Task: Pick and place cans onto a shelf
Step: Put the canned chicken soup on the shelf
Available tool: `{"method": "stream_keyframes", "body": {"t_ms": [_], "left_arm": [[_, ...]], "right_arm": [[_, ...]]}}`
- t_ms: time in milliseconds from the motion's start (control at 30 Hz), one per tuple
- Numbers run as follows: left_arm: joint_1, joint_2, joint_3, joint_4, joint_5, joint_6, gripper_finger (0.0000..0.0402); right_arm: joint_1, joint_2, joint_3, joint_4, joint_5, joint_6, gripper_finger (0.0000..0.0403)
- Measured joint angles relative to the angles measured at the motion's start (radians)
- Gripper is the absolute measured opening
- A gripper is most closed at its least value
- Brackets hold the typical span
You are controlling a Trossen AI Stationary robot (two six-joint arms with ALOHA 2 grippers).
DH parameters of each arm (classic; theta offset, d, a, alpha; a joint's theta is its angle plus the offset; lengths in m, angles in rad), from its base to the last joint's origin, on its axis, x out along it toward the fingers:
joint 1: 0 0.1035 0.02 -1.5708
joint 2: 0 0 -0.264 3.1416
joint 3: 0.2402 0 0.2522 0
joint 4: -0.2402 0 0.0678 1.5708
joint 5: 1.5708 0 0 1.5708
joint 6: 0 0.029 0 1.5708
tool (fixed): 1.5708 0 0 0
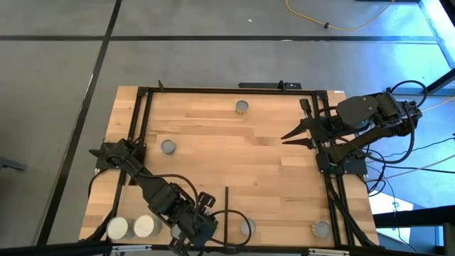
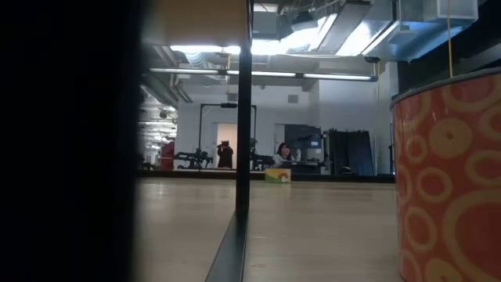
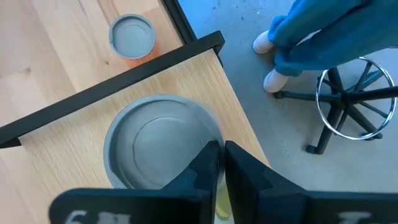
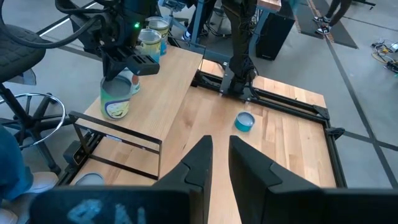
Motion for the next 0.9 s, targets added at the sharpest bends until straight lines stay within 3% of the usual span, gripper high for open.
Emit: {"method": "stream_keyframes", "body": {"t_ms": [567,733,900], "left_arm": [[0.002,-0.003,0.013,0.002,-0.016,-0.009,0.0033],[0.006,-0.008,0.083,-0.063,-0.078,-0.015,0.0005],[0.025,-0.007,0.111,-0.217,-0.145,-0.074,0.0001]], "right_arm": [[0.000,0.000,0.000,0.000,0.000,0.000,0.0056],[0.000,0.000,0.000,0.000,0.000,0.000,0.0056],[0.000,0.000,0.000,0.000,0.000,0.000,0.0056]]}}
